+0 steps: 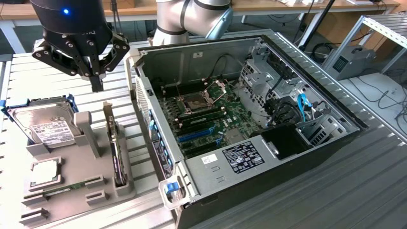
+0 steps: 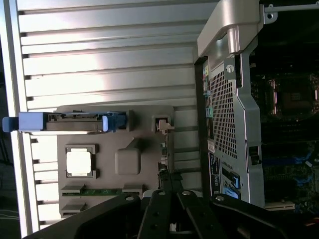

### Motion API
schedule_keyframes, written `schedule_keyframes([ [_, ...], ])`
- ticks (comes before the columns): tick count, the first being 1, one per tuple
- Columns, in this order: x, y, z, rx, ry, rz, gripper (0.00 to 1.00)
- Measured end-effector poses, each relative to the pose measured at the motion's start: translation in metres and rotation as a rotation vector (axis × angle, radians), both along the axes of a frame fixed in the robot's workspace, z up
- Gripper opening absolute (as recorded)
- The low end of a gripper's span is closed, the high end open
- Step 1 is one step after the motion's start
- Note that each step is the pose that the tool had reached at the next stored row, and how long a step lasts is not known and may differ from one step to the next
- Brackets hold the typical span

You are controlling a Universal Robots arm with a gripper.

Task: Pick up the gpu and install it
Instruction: 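Reach for the gpu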

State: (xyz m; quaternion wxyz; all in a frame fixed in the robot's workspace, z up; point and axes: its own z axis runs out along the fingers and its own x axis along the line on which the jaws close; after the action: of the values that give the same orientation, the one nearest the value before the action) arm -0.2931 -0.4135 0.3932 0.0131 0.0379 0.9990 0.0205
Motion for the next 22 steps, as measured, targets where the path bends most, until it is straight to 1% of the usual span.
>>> schedule_keyframes([
  [22, 0.0000, -0.0045, 0.0000, -0.0021, 0.0000, 0.000, 0.11],
])
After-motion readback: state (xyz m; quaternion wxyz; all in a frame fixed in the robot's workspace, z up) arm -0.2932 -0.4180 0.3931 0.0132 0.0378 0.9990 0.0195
